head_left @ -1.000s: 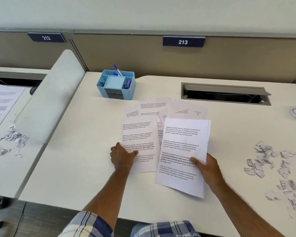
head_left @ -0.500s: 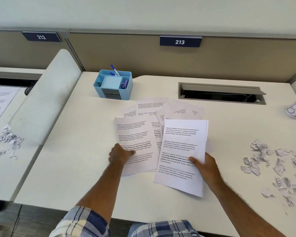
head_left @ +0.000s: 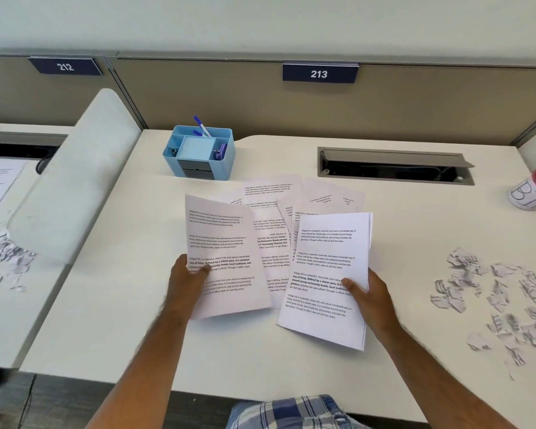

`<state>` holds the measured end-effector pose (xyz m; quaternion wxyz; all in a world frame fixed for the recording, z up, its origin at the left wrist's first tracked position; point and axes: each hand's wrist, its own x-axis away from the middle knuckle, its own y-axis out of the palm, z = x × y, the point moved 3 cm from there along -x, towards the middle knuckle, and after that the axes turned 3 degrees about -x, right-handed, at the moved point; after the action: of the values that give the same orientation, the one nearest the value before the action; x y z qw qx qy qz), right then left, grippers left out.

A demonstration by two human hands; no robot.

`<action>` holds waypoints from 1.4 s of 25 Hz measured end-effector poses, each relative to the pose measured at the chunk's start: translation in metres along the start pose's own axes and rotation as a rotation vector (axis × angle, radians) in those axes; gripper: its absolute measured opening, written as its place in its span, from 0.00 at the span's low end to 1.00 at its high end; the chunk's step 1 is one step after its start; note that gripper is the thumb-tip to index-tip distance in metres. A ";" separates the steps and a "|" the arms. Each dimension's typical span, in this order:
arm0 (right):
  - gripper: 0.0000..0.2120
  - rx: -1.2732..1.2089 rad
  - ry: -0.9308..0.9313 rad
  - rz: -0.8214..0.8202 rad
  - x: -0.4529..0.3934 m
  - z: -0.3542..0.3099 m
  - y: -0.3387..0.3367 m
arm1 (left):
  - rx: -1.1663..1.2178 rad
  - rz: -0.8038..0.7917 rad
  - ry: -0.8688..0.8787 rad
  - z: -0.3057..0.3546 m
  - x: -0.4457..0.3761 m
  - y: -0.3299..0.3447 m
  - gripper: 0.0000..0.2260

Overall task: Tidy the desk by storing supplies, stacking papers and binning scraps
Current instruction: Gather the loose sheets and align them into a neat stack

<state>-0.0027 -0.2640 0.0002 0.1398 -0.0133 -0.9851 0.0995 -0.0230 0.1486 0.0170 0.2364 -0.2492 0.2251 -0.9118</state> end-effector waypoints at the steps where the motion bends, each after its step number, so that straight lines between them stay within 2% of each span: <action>1: 0.15 -0.021 0.003 -0.002 0.000 -0.001 0.001 | 0.062 -0.026 0.018 0.006 0.005 -0.004 0.11; 7: 0.14 -0.151 0.020 -0.016 0.000 -0.021 0.016 | 0.268 -0.283 0.057 0.029 0.043 0.005 0.16; 12: 0.13 -0.277 0.037 -0.084 0.010 -0.058 0.036 | 0.212 -0.352 0.121 0.048 0.074 0.020 0.16; 15: 0.15 -0.291 0.005 -0.134 0.016 -0.076 0.046 | 0.220 -0.393 0.085 0.052 0.082 0.027 0.16; 19: 0.14 -0.306 0.011 -0.175 0.020 -0.086 0.053 | 0.411 -0.534 -0.054 0.055 0.090 0.038 0.15; 21: 0.14 -0.300 0.015 -0.210 0.022 -0.089 0.054 | 0.417 -0.580 -0.062 0.054 0.091 0.041 0.13; 25: 0.13 -0.224 0.004 -0.263 0.024 -0.091 0.050 | 0.290 -0.521 0.018 0.056 0.084 0.041 0.11; 27: 0.13 -0.122 -0.072 -0.259 0.024 -0.095 0.047 | 0.257 -0.458 0.070 0.066 0.084 0.038 0.10; 32: 0.14 -0.082 -0.260 -0.162 0.023 -0.116 0.043 | 0.198 -0.362 0.294 0.096 0.082 0.031 0.12; 35: 0.20 -0.082 -0.278 -0.129 0.022 -0.108 0.045 | 0.099 -0.348 0.337 0.099 0.082 0.033 0.15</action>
<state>0.0065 -0.1981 0.0987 0.0075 0.0580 -0.9970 0.0510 -0.0192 0.0490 0.1045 0.0469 -0.1167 0.1702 -0.9773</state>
